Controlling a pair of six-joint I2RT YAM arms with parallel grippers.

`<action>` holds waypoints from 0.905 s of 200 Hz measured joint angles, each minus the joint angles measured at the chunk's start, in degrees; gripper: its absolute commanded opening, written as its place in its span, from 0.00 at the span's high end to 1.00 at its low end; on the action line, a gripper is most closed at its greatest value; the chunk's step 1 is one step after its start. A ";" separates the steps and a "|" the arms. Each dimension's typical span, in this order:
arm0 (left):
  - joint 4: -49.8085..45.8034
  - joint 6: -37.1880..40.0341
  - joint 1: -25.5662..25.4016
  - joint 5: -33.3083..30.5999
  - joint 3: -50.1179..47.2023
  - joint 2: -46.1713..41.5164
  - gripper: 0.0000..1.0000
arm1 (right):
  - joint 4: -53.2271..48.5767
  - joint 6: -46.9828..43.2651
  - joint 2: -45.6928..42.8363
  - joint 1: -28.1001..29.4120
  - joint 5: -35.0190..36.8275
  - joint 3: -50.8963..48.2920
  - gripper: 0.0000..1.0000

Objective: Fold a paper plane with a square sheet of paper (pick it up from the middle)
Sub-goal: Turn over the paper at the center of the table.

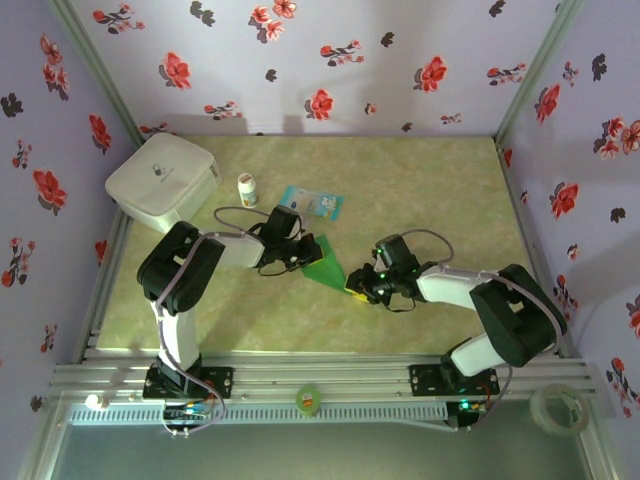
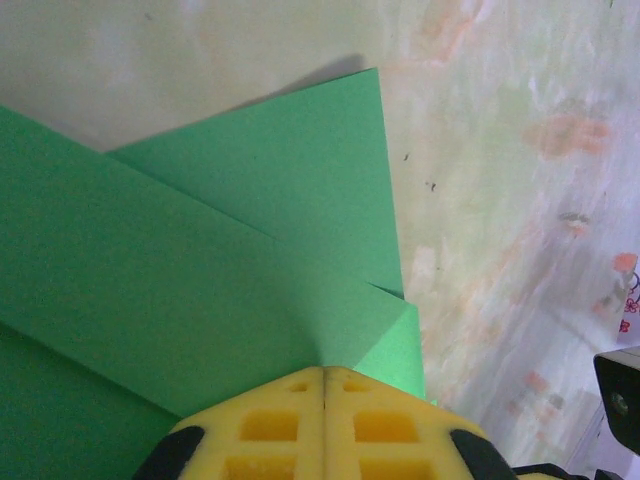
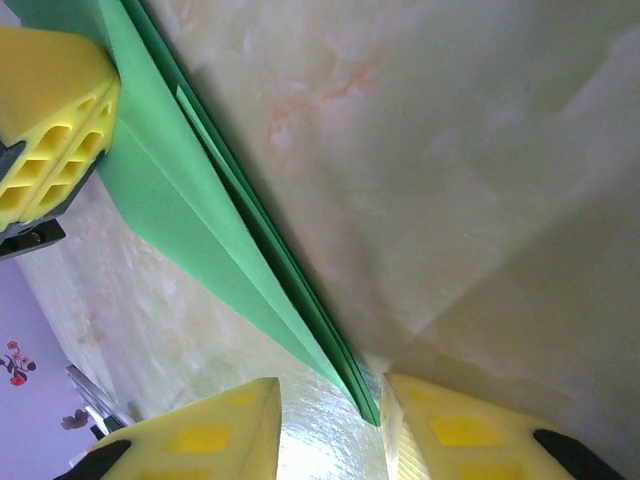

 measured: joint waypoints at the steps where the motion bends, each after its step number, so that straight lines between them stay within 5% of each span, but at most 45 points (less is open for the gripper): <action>1: 0.02 -0.04 0.02 0.00 0.00 0.00 0.97 | 0.02 0.02 0.00 0.00 0.00 0.00 0.68; 181: 1.38 -2.47 0.74 0.68 -0.70 0.02 0.97 | 9.16 6.97 1.53 -0.96 -0.59 -0.50 0.70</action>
